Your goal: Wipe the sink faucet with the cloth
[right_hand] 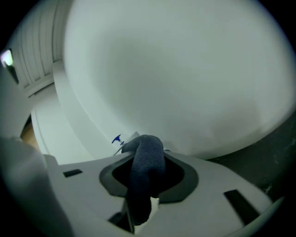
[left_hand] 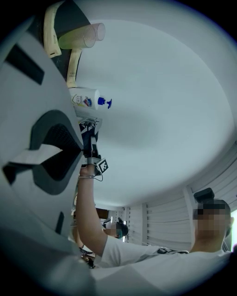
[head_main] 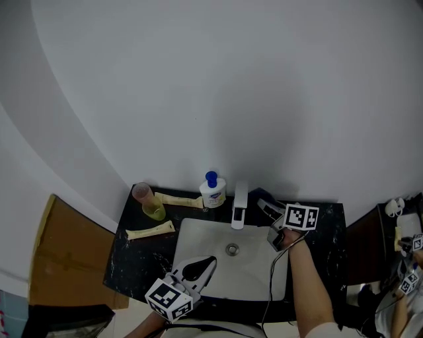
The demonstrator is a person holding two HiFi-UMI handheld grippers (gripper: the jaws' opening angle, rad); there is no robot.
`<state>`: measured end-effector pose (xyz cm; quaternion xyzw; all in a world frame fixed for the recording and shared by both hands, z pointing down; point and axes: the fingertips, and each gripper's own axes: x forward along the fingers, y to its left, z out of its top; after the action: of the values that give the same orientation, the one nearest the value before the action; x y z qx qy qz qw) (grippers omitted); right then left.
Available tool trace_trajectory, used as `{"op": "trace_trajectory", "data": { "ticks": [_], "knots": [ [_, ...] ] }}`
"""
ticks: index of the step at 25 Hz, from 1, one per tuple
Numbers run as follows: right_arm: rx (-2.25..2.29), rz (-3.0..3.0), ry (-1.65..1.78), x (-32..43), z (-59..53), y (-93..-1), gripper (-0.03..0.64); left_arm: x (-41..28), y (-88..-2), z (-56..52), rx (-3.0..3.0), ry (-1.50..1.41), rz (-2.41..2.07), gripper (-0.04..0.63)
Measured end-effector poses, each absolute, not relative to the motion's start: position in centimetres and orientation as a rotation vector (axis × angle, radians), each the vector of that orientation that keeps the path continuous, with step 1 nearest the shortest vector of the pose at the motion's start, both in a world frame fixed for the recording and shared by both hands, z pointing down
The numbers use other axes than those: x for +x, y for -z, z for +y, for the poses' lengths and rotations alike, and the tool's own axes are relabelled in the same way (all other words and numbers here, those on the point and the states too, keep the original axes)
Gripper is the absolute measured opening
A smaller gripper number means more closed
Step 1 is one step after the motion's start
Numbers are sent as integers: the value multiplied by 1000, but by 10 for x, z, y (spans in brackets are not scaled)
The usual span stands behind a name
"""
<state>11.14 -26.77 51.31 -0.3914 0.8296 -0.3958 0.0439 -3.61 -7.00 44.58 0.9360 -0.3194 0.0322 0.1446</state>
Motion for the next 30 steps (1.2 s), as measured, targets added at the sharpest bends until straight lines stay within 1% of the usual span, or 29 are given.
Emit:
{"op": "trace_trajectory", "data": {
  "ticks": [3,7,10,15,19,21,24,30],
  "knots": [
    [-1144,2603,1193,116,-257,-512,114,-40,-449,-68,2693,-98,-926,2],
    [-890,2971,1154,75,-225,-513,114,-43,-453,-65,2690,-85,-926,2],
    [-796,3072,1154,51,-221,-516,114,-42,-452,-65,2693,-80,-927,2],
    [-1022,2911,1204,64,-254,-515,114,-42,-450,-65,2692,-81,-935,2],
    [-1265,2653,1203,107,-268,-518,114,-48,-451,-65,2685,-79,-948,2],
    [-1269,2558,1218,122,-270,-516,114,-50,-452,-65,2682,-80,-952,2],
    [-1146,2606,1254,114,-260,-512,114,-50,-452,-64,2677,-79,-953,2],
    [-740,2895,1337,51,-218,-511,114,-48,-451,-64,2683,-72,-949,2]
  ]
}}
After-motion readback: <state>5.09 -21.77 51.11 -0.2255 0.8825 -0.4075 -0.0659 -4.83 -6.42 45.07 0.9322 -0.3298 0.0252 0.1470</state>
